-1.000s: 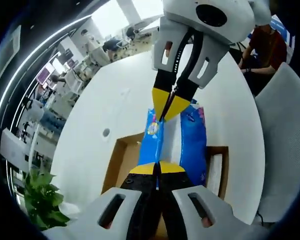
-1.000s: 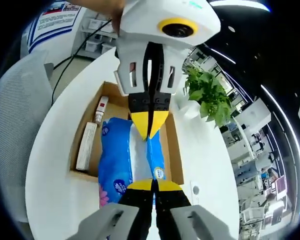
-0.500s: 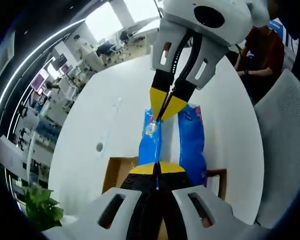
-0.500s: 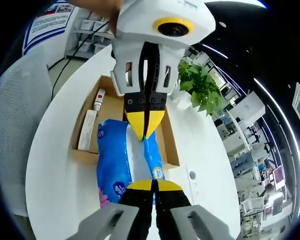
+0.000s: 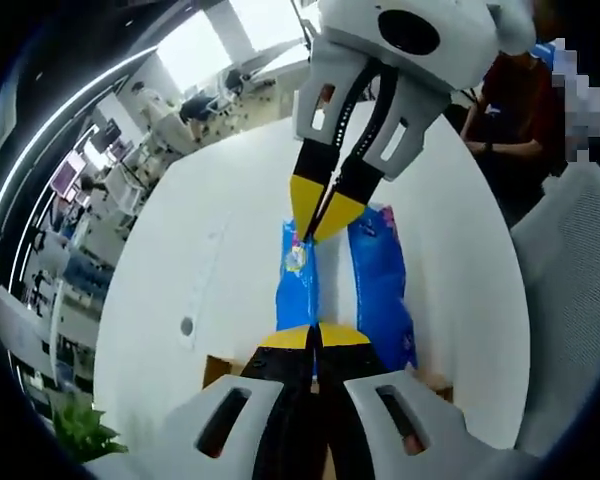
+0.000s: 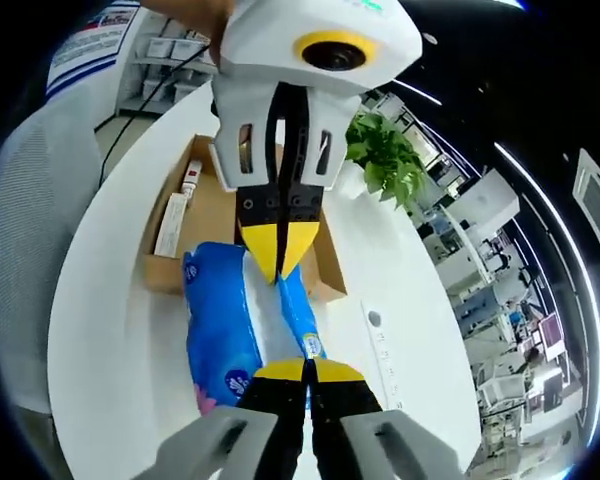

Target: Operate the shoe box by opening the lid, removing the specified soft item, and placing it in the target area until the item is outside and the box remains undamaged.

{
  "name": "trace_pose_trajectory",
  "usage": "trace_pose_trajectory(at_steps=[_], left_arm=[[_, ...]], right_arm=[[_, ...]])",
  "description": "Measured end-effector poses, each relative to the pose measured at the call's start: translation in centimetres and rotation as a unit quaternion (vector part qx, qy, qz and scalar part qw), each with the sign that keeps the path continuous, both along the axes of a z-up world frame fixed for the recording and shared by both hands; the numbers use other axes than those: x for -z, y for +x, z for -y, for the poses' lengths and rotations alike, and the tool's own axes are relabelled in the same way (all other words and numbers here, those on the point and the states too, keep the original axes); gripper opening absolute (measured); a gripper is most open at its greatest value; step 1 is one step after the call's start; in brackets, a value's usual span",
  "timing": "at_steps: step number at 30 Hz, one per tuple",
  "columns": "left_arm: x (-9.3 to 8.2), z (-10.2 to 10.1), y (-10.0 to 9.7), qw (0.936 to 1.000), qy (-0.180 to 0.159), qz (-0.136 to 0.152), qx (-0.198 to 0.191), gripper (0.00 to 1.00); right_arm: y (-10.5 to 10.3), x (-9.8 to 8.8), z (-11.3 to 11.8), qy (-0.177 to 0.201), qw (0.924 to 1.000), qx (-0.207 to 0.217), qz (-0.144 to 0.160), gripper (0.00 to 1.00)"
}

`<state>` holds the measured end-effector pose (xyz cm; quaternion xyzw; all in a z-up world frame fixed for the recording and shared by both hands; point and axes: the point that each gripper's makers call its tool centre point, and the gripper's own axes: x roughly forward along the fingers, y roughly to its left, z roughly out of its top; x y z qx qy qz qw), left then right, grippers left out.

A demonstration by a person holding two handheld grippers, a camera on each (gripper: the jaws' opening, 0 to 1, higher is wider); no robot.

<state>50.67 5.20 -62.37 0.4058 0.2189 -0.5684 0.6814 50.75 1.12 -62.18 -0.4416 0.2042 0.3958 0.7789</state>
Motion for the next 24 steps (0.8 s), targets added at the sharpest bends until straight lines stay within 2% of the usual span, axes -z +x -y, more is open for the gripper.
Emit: trace_pose_trajectory(at_steps=[18,24], left_arm=[[1.2,6.8,-0.2,0.9997,-0.003,0.003,0.025,0.00],[1.8,9.1,-0.2,0.9997,-0.012,-0.005,0.023,0.00]], right_arm=[[-0.6,1.2,6.9,-0.004,0.9988,0.048,0.011,0.00],[-0.7,1.8,9.2,-0.004,0.9981,0.061,0.013,0.00]])
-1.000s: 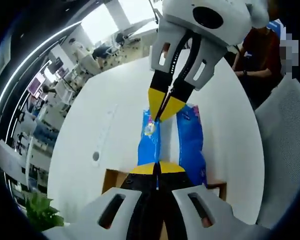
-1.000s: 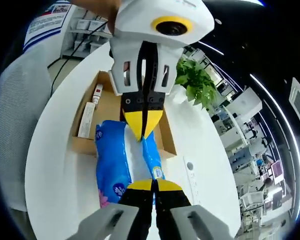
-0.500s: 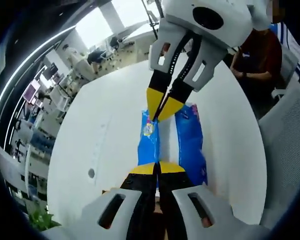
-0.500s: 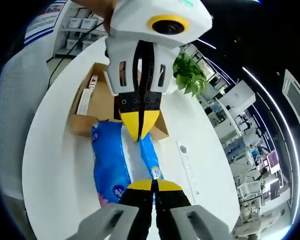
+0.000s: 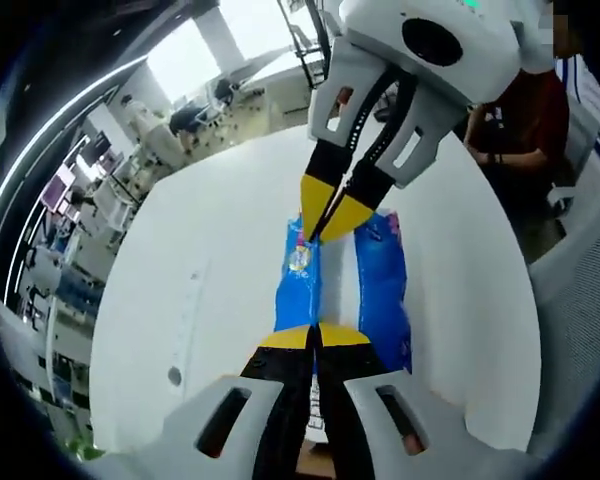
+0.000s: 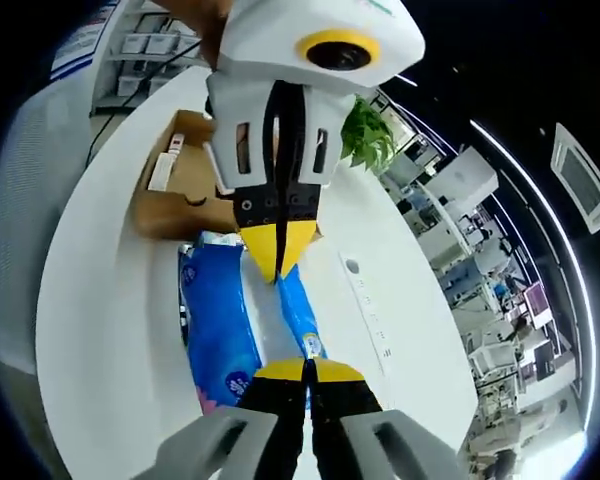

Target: Operate the shoe box by opening the lid, removing the specified soft item, and placing it in the target area until the item is outside and the box remains undamaged.

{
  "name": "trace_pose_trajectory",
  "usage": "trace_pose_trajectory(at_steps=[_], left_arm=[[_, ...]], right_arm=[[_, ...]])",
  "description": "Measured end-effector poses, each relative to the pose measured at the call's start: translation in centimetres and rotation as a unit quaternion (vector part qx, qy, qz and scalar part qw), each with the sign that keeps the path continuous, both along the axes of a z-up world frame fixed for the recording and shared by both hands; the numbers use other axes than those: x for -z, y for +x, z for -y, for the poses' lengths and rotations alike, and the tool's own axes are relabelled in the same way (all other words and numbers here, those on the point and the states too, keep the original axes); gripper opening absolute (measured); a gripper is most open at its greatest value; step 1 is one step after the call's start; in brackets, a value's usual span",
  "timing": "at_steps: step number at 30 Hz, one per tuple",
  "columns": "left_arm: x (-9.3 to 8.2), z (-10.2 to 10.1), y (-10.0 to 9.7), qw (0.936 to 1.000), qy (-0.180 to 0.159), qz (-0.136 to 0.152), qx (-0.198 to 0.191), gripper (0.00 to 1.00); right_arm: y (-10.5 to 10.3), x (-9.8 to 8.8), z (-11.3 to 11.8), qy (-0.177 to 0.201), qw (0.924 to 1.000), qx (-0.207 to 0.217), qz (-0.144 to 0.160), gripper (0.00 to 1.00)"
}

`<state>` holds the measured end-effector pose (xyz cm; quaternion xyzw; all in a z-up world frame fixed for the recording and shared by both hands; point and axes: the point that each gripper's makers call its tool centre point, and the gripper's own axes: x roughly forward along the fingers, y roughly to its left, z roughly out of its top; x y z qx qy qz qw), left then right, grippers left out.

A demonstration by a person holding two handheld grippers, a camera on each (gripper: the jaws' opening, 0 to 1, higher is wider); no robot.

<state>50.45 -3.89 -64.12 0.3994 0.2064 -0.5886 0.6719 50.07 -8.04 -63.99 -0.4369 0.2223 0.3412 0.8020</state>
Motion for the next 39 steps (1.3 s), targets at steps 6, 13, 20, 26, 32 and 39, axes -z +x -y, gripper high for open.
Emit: trace_pose_trajectory(at_steps=[6,13,20,26,32,39], left_arm=[[0.8,1.7,-0.6,1.0000,-0.002,-0.004,0.004,0.00],[1.8,2.7,-0.7,0.9999,-0.003,-0.009,0.004,0.00],[3.8,3.8,-0.3,0.9999,0.000,-0.013,0.008,0.00],[5.3,4.7,-0.2,0.9996,0.004,-0.026,0.009,0.00],[6.4,5.4,-0.3,0.9994,0.003,-0.032,0.012,0.00],[7.3,5.8,-0.2,0.9990,0.000,-0.044,0.009,0.00]], right_arm=[[0.0,1.0,1.6,-0.002,1.0000,0.008,-0.003,0.00],[-0.2,2.1,2.6,-0.009,0.9999,0.011,-0.003,0.00],[0.0,3.6,3.6,-0.016,0.9997,0.017,-0.006,0.00],[-0.2,5.0,4.4,-0.018,0.9995,0.024,-0.014,0.00],[-0.1,6.2,5.2,-0.022,0.9991,0.029,-0.020,0.00],[0.3,7.6,5.9,-0.028,0.9988,0.029,-0.026,0.00]])
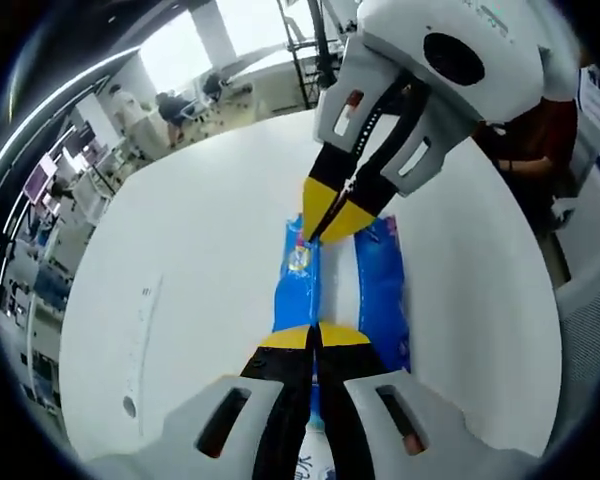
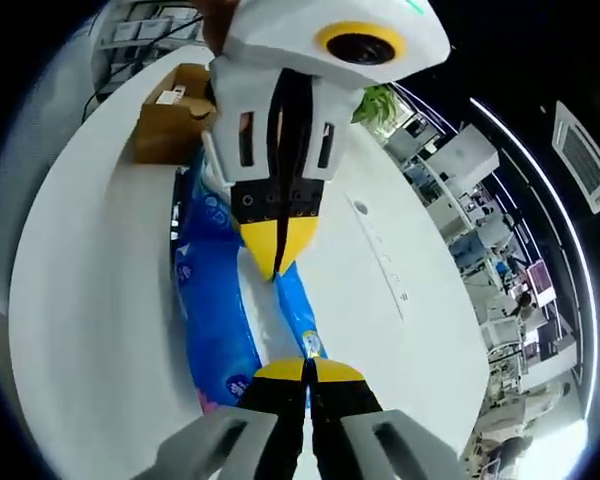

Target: Operate the shoe box by opening the lid, removing the specified soft item, and placing it in the target area until the item is outside and the box remains undamaged.

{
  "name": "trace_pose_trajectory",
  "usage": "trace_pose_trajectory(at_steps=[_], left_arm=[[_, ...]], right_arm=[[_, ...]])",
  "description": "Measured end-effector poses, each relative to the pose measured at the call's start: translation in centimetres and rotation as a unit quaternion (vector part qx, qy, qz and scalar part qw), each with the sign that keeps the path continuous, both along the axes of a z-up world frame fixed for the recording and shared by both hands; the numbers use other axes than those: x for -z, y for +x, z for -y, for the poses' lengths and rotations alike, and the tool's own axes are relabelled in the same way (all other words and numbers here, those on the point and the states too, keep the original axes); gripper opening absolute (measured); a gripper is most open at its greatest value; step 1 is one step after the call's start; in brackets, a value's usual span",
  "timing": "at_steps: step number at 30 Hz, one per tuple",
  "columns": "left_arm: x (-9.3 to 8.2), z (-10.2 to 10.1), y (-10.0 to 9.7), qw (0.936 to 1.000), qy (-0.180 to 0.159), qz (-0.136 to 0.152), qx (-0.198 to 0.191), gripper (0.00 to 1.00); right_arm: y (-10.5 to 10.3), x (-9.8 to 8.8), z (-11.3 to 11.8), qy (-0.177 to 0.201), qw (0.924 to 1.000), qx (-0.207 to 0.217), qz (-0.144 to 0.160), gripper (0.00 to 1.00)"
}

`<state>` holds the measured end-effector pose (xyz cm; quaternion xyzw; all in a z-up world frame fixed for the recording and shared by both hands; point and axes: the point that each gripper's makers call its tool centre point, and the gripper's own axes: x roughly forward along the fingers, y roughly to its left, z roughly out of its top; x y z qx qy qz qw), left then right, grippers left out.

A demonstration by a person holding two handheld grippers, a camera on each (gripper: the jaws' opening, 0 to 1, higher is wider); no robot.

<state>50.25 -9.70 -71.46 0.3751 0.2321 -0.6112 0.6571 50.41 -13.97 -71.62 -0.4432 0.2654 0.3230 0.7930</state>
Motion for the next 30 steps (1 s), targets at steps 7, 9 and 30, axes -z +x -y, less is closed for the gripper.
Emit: trace_pose_trajectory(at_steps=[7,9,30], left_arm=[[2.0,0.3,0.1,0.9995,-0.002,-0.020,-0.024,0.00],[2.3,0.5,0.1,0.9996,-0.004,-0.016,-0.025,0.00],[1.5,1.4,0.4,0.9974,-0.047,-0.033,-0.043,0.08]], right_arm=[[0.0,1.4,0.2,-0.006,0.9999,0.000,-0.014,0.00],[0.0,1.6,0.3,-0.005,0.9999,0.002,-0.016,0.00],[-0.8,2.7,0.5,0.017,0.9978,0.043,-0.046,0.02]])
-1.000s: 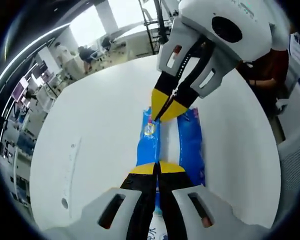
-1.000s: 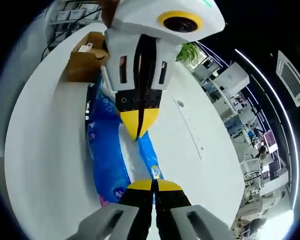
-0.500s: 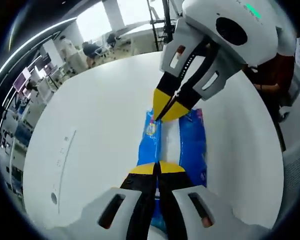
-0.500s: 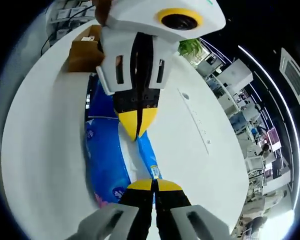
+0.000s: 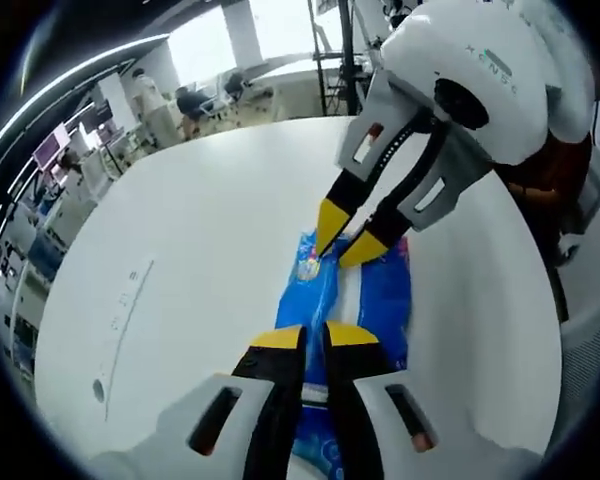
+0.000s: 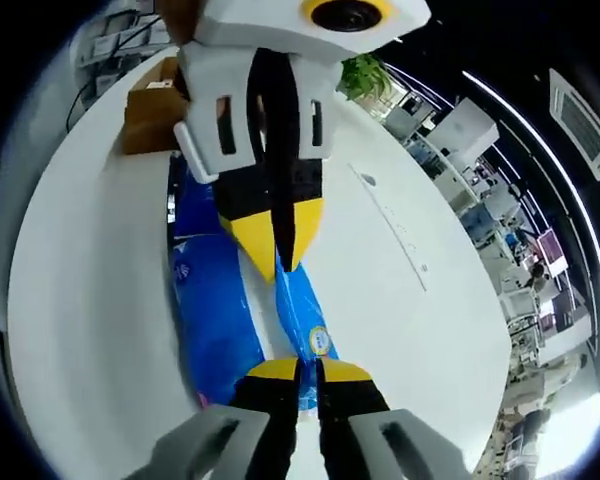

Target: Operate the shoe box by opening the lid, removing the specified soft item, and placing it in the target area until the item is outside and the box remains undamaged.

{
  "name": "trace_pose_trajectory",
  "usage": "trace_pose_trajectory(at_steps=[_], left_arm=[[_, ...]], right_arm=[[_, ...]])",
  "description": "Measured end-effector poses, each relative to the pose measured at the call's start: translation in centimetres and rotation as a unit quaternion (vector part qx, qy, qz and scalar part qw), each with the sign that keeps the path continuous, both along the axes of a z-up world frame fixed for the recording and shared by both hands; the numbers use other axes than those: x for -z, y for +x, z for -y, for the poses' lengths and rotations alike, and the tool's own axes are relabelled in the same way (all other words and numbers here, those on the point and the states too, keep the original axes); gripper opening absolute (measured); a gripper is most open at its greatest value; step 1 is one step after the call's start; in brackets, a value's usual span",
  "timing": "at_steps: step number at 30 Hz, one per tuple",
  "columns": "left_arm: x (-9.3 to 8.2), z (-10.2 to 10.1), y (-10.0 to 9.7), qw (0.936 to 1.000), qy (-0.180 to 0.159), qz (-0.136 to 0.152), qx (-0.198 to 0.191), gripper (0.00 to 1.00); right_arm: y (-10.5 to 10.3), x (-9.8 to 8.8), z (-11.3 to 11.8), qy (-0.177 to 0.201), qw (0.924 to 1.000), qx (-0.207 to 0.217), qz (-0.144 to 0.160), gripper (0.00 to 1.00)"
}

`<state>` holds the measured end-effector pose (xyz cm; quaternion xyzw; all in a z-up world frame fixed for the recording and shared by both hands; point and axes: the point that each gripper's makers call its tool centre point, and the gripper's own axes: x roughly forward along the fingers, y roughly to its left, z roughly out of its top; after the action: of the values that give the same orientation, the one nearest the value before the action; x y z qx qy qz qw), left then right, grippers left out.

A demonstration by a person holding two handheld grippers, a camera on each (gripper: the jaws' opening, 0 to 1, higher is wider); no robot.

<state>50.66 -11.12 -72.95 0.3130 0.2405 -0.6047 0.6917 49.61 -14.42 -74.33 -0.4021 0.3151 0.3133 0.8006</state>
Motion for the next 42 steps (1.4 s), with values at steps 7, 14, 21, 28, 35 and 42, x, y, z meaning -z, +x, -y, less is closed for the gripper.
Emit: trace_pose_trajectory(at_steps=[7,14,21,28,35,42], left_arm=[[-1.7,0.3,-0.3,0.9996,-0.024,-0.015,-0.001,0.15],[-3.2,-0.3,-0.9,0.9991,-0.033,-0.025,-0.006,0.19],[-4.7,-1.2,-1.1,0.9989,-0.040,-0.023,-0.011,0.19],[-5.5,-2.4,-0.9,0.9989,-0.039,-0.020,-0.016,0.19],[-6.4,-3.8,-0.8,0.9986,-0.040,-0.026,-0.021,0.22],[-7.6,-5.6,-0.7,0.9983,-0.042,-0.028,-0.030,0.32]], right_arm=[[-0.6,-0.7,0.2,0.051,0.9977,0.031,-0.031,0.08],[-1.1,-1.5,0.5,0.044,0.9980,0.032,-0.032,0.14],[-1.3,-2.3,0.5,0.030,0.9988,0.029,-0.026,0.16],[-0.9,-2.8,1.1,0.005,0.9994,0.033,-0.010,0.14],[-0.9,-4.3,0.8,0.023,0.9991,0.034,-0.013,0.15],[-1.5,-5.0,0.1,0.038,0.9980,0.037,-0.034,0.23]])
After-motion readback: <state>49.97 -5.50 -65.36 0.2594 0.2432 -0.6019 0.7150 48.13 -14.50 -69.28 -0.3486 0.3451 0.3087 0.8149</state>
